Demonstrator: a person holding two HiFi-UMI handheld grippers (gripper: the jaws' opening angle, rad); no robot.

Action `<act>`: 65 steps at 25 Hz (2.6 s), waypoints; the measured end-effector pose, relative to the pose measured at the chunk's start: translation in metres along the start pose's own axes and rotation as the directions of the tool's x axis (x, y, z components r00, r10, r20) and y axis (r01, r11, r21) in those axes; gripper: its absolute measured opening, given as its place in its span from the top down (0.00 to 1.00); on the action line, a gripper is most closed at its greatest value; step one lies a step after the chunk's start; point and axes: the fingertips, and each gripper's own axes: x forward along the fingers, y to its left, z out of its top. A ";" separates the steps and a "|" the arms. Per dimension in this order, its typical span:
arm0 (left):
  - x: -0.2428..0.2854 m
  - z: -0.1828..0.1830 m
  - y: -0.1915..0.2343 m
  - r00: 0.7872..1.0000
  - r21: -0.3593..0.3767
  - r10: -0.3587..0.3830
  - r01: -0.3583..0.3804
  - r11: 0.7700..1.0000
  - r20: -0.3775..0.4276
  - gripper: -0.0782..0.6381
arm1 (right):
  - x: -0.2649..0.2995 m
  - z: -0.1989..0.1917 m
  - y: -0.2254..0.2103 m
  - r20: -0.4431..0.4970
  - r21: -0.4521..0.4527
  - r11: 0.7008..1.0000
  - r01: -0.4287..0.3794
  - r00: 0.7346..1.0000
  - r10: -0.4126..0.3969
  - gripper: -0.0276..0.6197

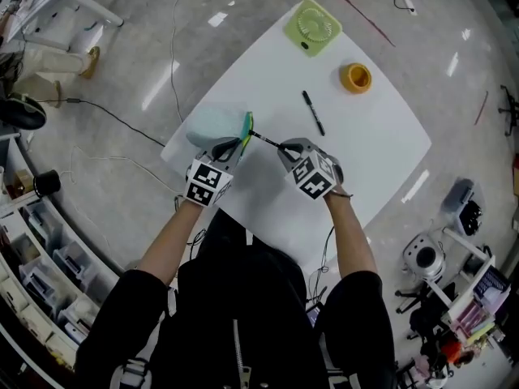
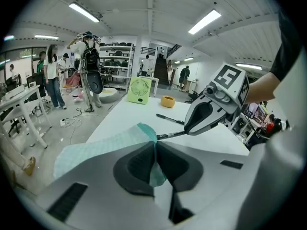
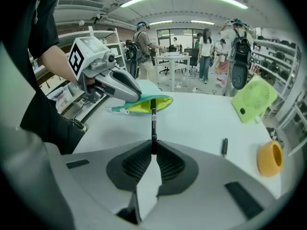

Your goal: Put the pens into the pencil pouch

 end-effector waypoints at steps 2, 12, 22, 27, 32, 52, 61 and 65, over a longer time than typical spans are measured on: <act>0.001 -0.001 -0.001 1.000 0.013 -0.008 0.008 1.000 -0.005 0.84 | 0.006 0.007 0.001 -0.004 -0.013 1.000 -0.009 1.000 0.009 0.89; 0.002 0.002 -0.001 0.999 0.074 -0.045 0.046 0.996 -0.014 0.84 | 0.034 0.039 0.003 -0.013 -0.073 0.996 -0.050 0.999 0.049 0.89; 0.004 0.007 -0.007 0.997 0.059 -0.081 0.082 0.995 -0.015 0.84 | 0.047 0.061 0.002 0.062 -0.042 0.998 -0.057 0.996 0.060 0.89; 0.003 0.014 -0.008 0.994 0.029 -0.110 0.110 0.994 0.011 0.84 | 0.046 0.070 0.003 0.122 -0.044 0.998 -0.054 0.991 0.060 0.89; -0.001 0.021 -0.013 0.988 0.003 -0.152 0.152 0.988 0.036 0.84 | 0.043 0.081 0.005 0.177 -0.071 0.997 -0.031 0.983 0.043 0.89; 0.001 0.020 -0.008 0.991 -0.029 -0.130 0.131 0.991 0.045 0.84 | 0.025 0.063 -0.010 0.235 0.066 0.997 0.035 0.971 -0.050 0.71; 0.004 0.018 -0.007 0.993 -0.023 -0.115 0.115 0.993 0.037 0.84 | -0.024 0.033 -0.043 0.273 0.284 0.946 0.156 0.933 -0.236 0.69; 0.005 0.017 -0.005 0.994 -0.018 -0.104 0.105 0.994 0.036 0.84 | -0.040 0.010 -0.062 0.254 0.381 0.899 0.214 0.911 -0.324 0.69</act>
